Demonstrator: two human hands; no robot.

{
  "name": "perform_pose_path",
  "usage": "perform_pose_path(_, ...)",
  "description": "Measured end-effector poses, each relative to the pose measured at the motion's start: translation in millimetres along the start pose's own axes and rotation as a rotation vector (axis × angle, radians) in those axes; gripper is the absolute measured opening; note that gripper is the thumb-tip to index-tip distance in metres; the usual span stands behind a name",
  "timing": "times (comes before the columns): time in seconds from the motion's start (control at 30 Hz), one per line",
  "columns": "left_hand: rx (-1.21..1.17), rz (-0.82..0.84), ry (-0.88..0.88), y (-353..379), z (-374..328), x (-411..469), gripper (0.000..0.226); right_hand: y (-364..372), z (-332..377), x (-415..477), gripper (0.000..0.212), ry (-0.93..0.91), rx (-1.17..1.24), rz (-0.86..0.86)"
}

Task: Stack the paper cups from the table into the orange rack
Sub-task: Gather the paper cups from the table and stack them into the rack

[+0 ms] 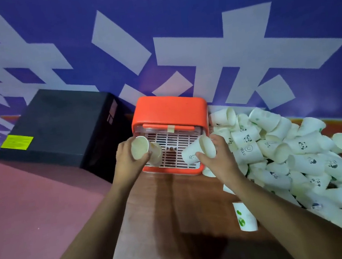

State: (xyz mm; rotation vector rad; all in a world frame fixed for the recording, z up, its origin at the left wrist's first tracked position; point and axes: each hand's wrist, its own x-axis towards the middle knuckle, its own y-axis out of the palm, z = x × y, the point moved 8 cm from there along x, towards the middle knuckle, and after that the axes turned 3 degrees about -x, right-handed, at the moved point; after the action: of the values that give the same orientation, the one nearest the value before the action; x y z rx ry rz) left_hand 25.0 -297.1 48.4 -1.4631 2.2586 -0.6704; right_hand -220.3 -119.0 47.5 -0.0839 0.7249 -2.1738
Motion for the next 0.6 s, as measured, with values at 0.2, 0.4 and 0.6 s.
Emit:
perform_pose_path(0.2,0.249,0.165,0.045,38.0,22.6,16.5,0.077,21.5,12.5,9.9,0.068,-0.048,-0.025,0.036)
perform_pose_path(0.4,0.145,0.27,0.084,53.9,38.4,24.7,0.079,46.4,26.4,6.2,0.068,-0.126,-0.054,0.083)
perform_pose_path(0.6,-0.069,0.388,-0.003,47.1,49.2,25.5,0.08,73.6,45.8,5.5,0.07,-0.171,0.028,0.201)
